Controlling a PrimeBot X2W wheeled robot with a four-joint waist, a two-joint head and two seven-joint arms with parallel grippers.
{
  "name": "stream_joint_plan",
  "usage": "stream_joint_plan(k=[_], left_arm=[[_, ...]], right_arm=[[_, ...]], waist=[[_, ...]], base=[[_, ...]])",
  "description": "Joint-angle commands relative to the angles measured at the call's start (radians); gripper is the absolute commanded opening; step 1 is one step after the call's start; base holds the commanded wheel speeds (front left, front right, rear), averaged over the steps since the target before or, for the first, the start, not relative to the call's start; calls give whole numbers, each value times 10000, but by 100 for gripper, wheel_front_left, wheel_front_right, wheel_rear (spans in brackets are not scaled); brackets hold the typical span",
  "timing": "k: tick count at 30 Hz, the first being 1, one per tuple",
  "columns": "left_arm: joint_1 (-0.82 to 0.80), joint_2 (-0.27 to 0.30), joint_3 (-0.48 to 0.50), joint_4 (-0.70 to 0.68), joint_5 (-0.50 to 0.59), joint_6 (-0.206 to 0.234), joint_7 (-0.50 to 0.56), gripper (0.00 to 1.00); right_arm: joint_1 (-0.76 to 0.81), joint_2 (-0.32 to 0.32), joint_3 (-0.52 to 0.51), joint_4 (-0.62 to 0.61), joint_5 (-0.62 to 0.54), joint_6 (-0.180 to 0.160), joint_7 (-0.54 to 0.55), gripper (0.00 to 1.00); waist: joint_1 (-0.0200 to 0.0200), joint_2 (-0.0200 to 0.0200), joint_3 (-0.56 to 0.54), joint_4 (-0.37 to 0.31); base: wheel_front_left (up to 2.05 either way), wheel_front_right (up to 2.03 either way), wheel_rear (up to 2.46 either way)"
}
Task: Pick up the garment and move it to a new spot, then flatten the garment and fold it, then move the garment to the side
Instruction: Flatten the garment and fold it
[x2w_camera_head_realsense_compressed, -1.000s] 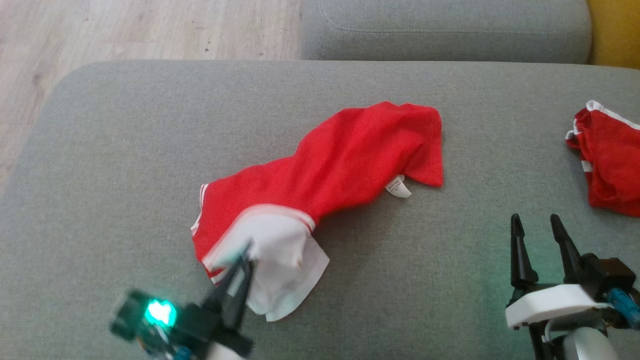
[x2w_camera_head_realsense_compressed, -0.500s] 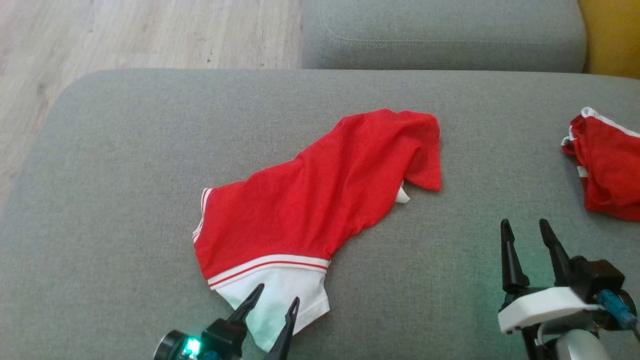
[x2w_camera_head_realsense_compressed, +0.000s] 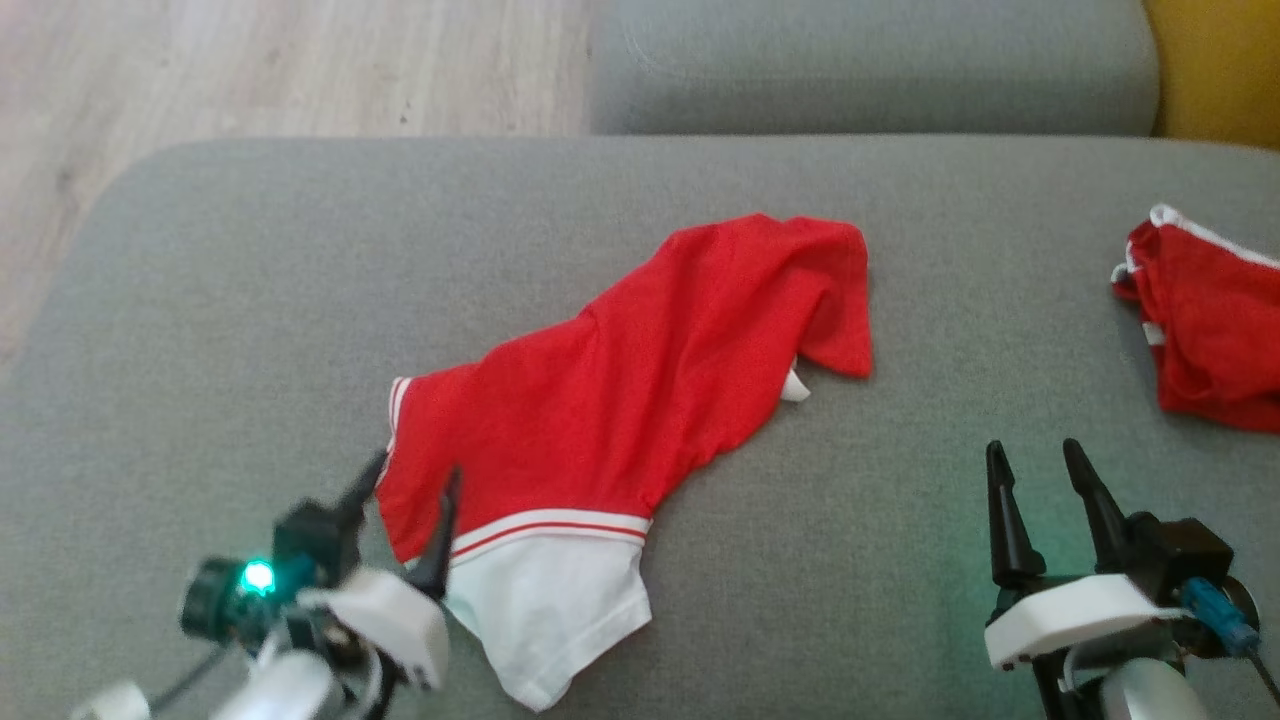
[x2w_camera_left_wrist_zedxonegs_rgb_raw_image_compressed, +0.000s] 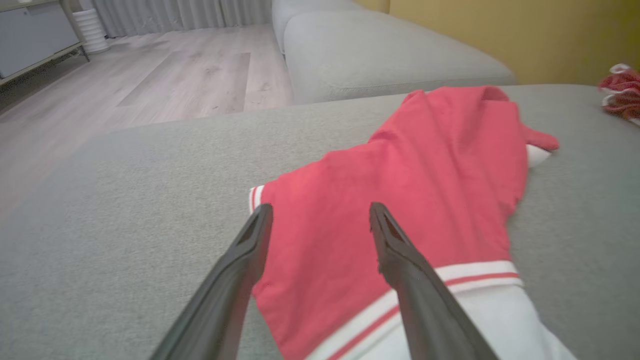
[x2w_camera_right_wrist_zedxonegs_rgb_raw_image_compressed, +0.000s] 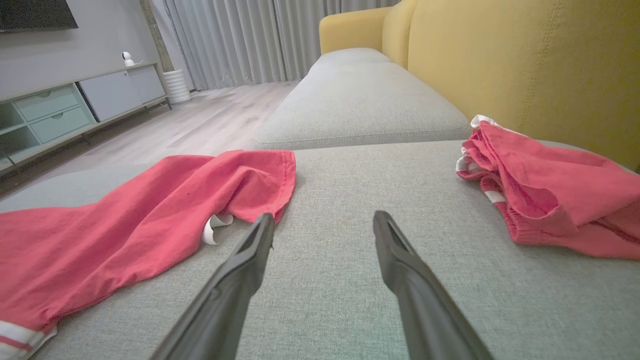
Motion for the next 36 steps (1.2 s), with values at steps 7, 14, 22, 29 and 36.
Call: stream_joint_plan(k=[7,14,22,29,36], left_arm=[[-2130,-394,650,1843,-237,-255,345,100],[-3153,-969,588,3469,-411,-697,495,100],[-3672,-1209,362,4513,-386,-1042,597,0],[-4462,-871,423,4838,-7,-1008,63,0],[-6162,-143,556,4886,523,-1126,-86,0]], right_arm=[[-690,-56,307,-683,-254,65,128,100],[-1051,-56,367,-894,-382,65,208,100],[-1200,-56,399,-865,-376,65,184,100],[-1357,-56,473,-856,-284,65,127,100],[-1584,-56,545,-772,-200,65,12,100]], waist=[[0,0,959,-305],[0,0,1623,-504],[0,0,1831,-649],[0,0,1897,-950],[0,0,2189,-1553]], base=[[0,0,0],[0,0,0],[0,0,0],[0,0,0],[0,0,0]])
